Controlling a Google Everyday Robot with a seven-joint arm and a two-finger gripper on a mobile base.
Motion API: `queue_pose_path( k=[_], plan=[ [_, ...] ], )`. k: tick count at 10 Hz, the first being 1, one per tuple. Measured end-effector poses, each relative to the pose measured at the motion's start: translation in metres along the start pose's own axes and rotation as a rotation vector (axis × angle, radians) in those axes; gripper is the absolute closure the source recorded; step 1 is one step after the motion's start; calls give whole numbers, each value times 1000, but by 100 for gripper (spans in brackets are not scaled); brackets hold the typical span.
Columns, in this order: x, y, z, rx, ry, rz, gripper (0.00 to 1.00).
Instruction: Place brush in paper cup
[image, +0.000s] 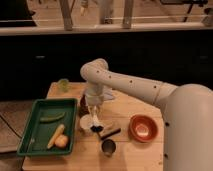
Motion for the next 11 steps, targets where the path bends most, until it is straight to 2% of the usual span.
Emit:
queue_pose_path(
  k=[6, 11],
  plan=[
    [0, 0, 0, 0, -19, 4, 99],
    [0, -7, 1, 16, -12, 10, 99]
  ],
)
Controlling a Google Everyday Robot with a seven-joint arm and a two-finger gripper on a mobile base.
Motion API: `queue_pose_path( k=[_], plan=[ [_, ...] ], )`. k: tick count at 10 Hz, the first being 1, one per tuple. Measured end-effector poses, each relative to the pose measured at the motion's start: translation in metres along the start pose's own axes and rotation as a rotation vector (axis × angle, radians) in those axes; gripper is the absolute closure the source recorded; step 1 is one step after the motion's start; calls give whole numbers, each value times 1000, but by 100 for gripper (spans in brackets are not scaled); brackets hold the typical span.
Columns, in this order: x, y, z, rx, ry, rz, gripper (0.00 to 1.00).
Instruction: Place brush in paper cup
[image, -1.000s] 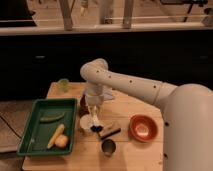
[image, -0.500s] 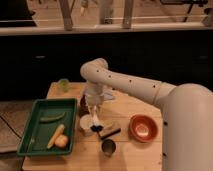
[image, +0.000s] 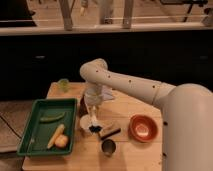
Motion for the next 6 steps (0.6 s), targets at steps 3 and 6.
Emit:
queue_pose_path(
  k=[3, 6],
  plan=[
    [-2, -7, 2, 8, 1, 7, 99],
    [-9, -18, 8, 11, 1, 13, 99]
  ],
)
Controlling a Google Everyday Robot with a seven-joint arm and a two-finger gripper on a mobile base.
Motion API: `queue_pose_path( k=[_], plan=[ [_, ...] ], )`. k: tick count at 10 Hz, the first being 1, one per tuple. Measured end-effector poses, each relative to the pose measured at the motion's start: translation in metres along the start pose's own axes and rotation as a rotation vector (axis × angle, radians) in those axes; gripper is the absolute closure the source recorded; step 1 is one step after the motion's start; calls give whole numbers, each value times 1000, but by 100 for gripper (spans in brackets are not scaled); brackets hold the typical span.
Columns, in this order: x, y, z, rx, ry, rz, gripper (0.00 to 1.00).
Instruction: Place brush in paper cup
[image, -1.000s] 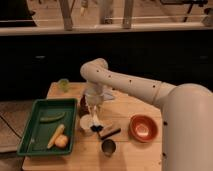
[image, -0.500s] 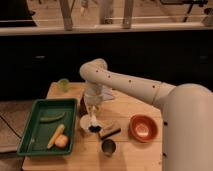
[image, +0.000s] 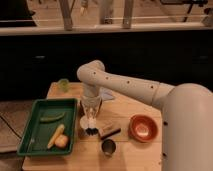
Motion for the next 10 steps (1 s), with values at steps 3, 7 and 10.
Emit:
queue_pose_path(
  k=[3, 7, 10],
  plan=[
    [-4, -4, 3, 0, 4, 18, 99],
    [-3, -10, 5, 2, 6, 25, 90],
    [-2, -14, 7, 7, 1, 23, 59]
  ],
)
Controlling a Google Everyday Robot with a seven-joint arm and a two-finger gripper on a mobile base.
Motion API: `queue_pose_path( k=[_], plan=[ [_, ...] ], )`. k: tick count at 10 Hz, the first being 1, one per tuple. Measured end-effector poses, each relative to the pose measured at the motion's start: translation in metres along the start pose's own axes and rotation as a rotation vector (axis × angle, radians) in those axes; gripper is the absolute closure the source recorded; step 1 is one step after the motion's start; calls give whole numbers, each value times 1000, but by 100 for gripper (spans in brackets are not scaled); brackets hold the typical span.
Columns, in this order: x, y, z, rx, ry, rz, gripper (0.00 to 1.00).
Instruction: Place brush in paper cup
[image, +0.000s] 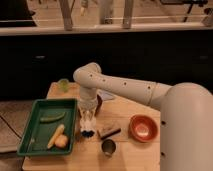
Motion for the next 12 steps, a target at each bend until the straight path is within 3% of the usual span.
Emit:
queue_pose_path(
  k=[3, 4, 12],
  plan=[
    [1, -3, 3, 1, -8, -4, 27],
    [2, -3, 3, 4, -9, -3, 22],
    [12, -2, 2, 14, -12, -15, 20]
  ],
)
